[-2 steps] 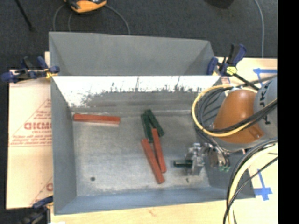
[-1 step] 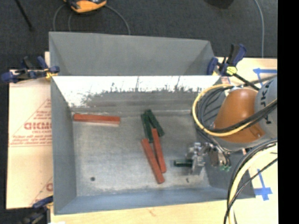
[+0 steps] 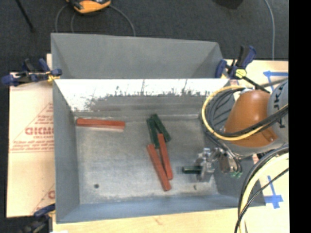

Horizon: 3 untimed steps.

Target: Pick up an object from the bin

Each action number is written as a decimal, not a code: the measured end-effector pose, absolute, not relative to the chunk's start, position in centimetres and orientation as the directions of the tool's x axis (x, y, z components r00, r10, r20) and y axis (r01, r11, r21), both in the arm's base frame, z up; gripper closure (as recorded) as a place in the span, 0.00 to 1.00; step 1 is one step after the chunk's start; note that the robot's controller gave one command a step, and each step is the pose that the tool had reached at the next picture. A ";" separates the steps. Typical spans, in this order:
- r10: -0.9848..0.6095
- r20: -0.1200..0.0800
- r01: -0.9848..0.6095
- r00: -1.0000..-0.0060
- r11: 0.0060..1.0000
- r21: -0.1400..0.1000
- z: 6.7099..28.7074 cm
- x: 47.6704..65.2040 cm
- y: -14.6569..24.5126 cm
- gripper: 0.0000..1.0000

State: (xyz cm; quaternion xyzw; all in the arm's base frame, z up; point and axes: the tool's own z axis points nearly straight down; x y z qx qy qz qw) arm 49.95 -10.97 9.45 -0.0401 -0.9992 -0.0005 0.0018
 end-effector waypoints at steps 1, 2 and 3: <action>0.079 0.002 0.079 -0.997 0.997 0.001 11.6 50.0 -11.0 1.00; 0.078 -0.003 0.078 -0.997 0.997 0.000 13.0 50.2 -11.0 1.00; 0.077 0.001 0.077 -0.997 0.997 0.001 14.4 50.1 -11.0 1.00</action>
Offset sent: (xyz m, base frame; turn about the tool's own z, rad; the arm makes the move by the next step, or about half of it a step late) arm 0.0000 0.0000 0.0194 0.0000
